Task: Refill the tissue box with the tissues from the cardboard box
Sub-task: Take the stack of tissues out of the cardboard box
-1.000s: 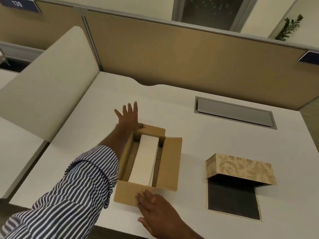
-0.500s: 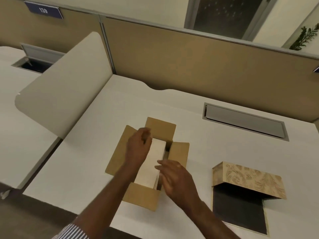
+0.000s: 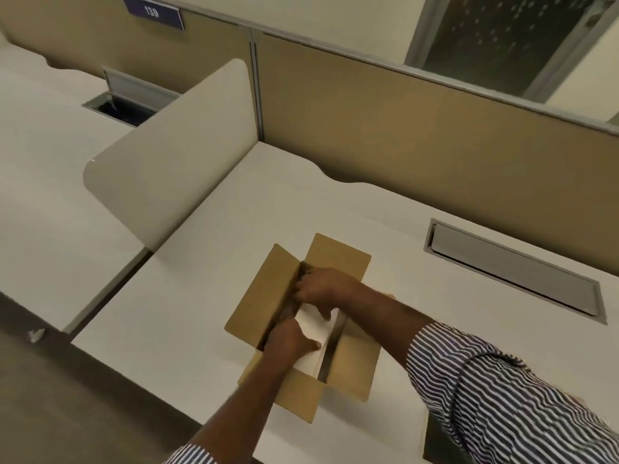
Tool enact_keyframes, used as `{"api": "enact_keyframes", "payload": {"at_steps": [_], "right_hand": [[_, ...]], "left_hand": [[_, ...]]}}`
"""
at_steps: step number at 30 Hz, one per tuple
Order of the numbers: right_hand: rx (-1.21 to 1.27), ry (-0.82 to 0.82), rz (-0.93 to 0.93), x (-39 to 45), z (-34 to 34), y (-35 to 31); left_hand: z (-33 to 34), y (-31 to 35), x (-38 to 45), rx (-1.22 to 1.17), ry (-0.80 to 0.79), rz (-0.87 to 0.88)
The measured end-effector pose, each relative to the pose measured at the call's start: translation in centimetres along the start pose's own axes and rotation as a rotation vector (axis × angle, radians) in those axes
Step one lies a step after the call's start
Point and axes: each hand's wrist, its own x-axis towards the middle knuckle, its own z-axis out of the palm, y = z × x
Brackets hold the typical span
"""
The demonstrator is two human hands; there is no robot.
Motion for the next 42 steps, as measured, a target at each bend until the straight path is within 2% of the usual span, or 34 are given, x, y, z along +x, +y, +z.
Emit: {"api": "enact_keyframes", "payload": {"at_steps": [3, 11, 15, 23, 42], "right_hand": [[-0.063, -0.084, -0.018, 1.5, 0.4, 0.1], [-0.204, -0.026, -0.192, 3.2, 1.5, 1.3], [-0.259, -0.001, -0.236, 2.9, 1.9, 1.7], [-0.200, 0.032, -0.291, 3.2, 2.3, 2.1], [-0.097, 0.362, -0.459, -1.0, 3.7, 3.9]], "left_hand": [[0.3, 0.2, 0.8, 0.006, -0.037, -0.053], [2.1, -0.4, 2.0, 0.063, -0.026, -0.153], [2.4, -0.8, 2.7, 0.051, -0.057, -0.147], [3.0, -0.7, 2.5, -0.029, -0.016, -0.116], [2.7, 0.2, 0.6, -0.199, 0.017, 0.071]]}}
